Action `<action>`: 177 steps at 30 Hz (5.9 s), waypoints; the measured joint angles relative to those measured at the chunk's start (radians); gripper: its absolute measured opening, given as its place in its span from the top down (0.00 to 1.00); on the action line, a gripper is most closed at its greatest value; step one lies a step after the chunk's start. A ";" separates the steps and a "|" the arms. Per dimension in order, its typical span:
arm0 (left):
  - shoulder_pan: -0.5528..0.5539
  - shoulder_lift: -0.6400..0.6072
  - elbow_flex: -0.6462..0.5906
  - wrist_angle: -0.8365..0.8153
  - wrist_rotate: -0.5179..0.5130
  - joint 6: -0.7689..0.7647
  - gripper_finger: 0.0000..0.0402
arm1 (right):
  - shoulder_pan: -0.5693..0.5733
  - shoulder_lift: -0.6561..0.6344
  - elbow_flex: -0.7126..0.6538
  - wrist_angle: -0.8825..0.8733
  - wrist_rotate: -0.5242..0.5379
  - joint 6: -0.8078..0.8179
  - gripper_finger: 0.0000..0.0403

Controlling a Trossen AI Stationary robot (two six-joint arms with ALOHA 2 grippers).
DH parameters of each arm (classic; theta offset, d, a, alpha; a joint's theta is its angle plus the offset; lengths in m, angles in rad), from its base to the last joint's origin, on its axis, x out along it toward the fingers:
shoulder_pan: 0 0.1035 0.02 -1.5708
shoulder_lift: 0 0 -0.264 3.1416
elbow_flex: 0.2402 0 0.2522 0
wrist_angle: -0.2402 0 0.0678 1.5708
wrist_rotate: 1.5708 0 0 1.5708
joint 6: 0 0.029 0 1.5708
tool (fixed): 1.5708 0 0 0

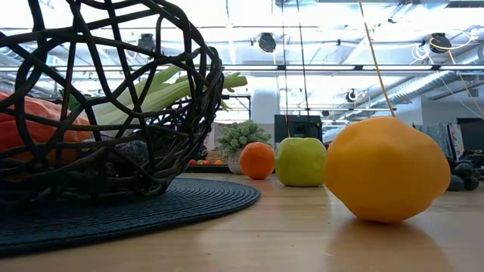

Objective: Build produce basket
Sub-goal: Put the green chili pepper into the black wire basket

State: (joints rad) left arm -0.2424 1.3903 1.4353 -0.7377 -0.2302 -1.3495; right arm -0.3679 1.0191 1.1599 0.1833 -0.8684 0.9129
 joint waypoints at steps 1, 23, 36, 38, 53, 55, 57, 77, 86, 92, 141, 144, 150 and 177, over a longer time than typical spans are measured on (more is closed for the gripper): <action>0.000 0.000 0.000 0.003 0.000 -0.001 0.32 | 0.000 0.000 0.000 0.000 0.000 -0.015 0.67; 0.000 0.000 0.000 0.009 -0.087 -0.025 0.32 | 0.000 0.000 0.000 -0.001 0.031 -0.716 0.67; 0.000 0.000 0.000 0.010 -0.087 -0.023 0.32 | 0.000 0.000 0.000 -0.047 0.165 -1.092 0.67; 0.000 0.000 0.000 0.009 -0.088 -0.016 0.32 | 0.000 0.000 -0.005 -0.046 0.206 -1.093 0.67; 0.024 -0.001 0.000 0.219 -0.133 0.319 0.32 | 0.003 0.000 -0.041 -0.038 0.378 -0.658 0.67; 0.029 -0.001 0.000 0.228 -0.125 0.364 0.32 | 0.003 0.000 -0.041 -0.038 0.392 -0.555 0.67; 0.031 -0.001 0.000 0.234 -0.118 0.417 0.32 | 0.003 0.000 -0.041 -0.038 0.402 -0.443 0.67; 0.117 -0.001 0.000 0.521 -0.083 0.921 0.09 | 0.188 0.002 -0.138 -0.029 0.864 0.081 0.67; 0.149 0.004 0.001 0.523 -0.023 0.989 0.04 | 0.367 0.075 -0.139 0.039 1.153 0.043 0.67; 0.166 0.061 0.001 0.555 0.078 1.016 0.12 | 0.411 0.154 -0.139 0.177 1.186 0.040 0.67; 0.072 -0.184 -0.001 -0.213 -0.024 0.671 0.78 | 0.437 0.199 -0.138 0.107 0.889 0.054 0.35; 0.005 -0.195 0.001 -0.322 -0.023 0.588 0.78 | 0.435 0.201 -0.138 0.088 0.891 0.054 0.35; -0.163 -0.165 -0.021 -0.398 -0.060 0.392 0.78 | 0.436 0.200 -0.138 0.070 0.891 0.047 0.35; -0.371 0.220 -0.198 -0.011 -0.136 -0.116 0.78 | 0.395 0.200 -0.138 0.050 0.682 0.107 0.36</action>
State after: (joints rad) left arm -0.6130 1.6099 1.2369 -0.7486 -0.3665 -1.4652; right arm 0.0273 1.2190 1.0218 0.2337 -0.1860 1.0203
